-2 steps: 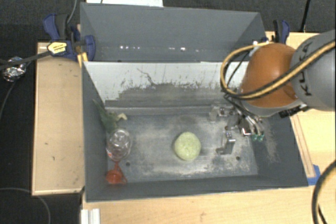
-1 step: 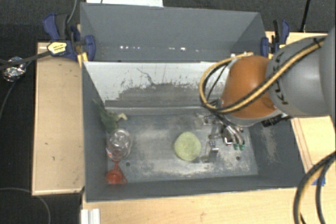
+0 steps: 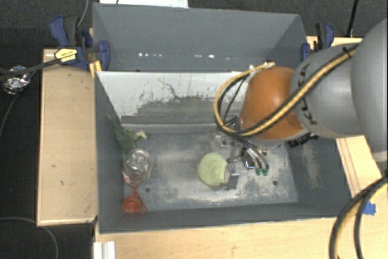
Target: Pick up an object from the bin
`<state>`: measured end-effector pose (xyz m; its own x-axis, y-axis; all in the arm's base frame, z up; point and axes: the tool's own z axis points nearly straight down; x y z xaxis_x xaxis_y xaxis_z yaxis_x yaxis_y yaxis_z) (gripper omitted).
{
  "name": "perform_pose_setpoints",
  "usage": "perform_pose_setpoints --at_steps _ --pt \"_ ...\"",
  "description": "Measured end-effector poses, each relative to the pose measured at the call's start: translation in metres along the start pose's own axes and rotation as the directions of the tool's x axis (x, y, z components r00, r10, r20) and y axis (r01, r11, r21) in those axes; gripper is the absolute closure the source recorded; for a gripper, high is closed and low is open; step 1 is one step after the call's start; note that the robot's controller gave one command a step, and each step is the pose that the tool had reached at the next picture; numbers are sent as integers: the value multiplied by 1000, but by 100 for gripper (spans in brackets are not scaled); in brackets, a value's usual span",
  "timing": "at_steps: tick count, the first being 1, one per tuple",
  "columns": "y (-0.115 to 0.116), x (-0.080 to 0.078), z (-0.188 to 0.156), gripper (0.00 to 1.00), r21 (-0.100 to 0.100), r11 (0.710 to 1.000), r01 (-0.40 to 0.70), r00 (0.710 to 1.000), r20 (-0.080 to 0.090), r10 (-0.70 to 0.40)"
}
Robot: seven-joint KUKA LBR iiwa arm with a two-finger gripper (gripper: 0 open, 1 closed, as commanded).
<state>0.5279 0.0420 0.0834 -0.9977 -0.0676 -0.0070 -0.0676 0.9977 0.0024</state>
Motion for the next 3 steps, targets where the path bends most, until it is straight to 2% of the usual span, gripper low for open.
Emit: perform_pose_setpoints --at_steps 1,2,3 --pt "2 13 7 0 5 1000 14 1000 3 -14" --pt "24 15 13 100 0 983 183 983 5 -183" --pt "24 15 13 100 0 983 183 983 5 -183"
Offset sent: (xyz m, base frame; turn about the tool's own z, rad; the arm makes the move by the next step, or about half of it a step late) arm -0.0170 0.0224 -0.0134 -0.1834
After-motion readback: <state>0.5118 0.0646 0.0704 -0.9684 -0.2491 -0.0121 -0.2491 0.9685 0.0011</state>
